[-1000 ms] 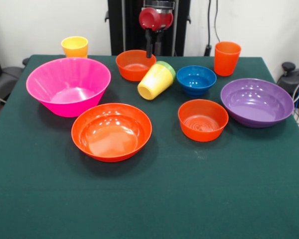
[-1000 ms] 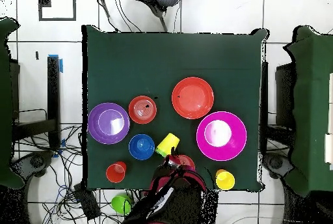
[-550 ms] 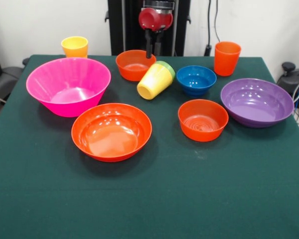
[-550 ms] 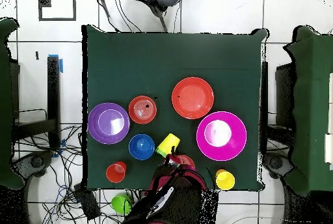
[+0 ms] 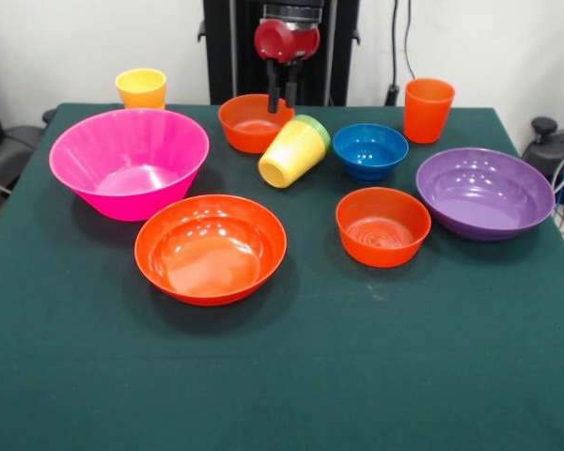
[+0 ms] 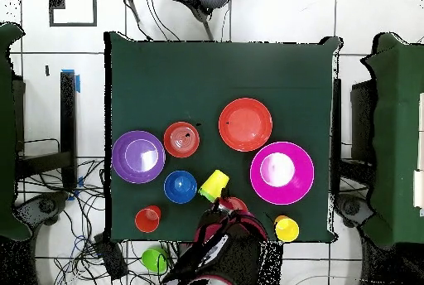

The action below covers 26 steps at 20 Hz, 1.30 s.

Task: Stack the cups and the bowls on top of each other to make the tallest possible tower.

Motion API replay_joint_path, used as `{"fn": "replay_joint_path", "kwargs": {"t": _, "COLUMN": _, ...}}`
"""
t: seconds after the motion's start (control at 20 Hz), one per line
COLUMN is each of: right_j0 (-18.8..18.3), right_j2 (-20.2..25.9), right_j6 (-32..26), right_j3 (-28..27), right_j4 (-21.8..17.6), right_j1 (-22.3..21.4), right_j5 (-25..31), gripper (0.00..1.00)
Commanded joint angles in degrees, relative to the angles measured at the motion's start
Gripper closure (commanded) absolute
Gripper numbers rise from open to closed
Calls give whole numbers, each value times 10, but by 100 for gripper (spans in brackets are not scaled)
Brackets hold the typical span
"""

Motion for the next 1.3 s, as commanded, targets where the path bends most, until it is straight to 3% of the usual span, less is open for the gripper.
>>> {"fn": "replay_joint_path", "kwargs": {"t": 0.05, "right_j0": -26, "right_j2": 96, "right_j6": 72, "right_j3": -16, "right_j4": -14, "right_j1": 49, "right_j5": -10, "gripper": 0}}
{"fn": "replay_joint_path", "kwargs": {"t": 0.5, "right_j0": -73, "right_j2": 158, "right_j6": 81, "right_j3": 10, "right_j4": -49, "right_j1": 49, "right_j5": 13, "gripper": 0}}
{"fn": "replay_joint_path", "kwargs": {"t": 0.85, "right_j0": -77, "right_j2": 157, "right_j6": 68, "right_j3": 15, "right_j4": -42, "right_j1": 58, "right_j5": -4, "gripper": 0}}
{"fn": "replay_joint_path", "kwargs": {"t": 1.3, "right_j0": -126, "right_j2": 212, "right_j6": 73, "right_j3": 35, "right_j4": -80, "right_j1": 27, "right_j5": 44, "gripper": 0}}
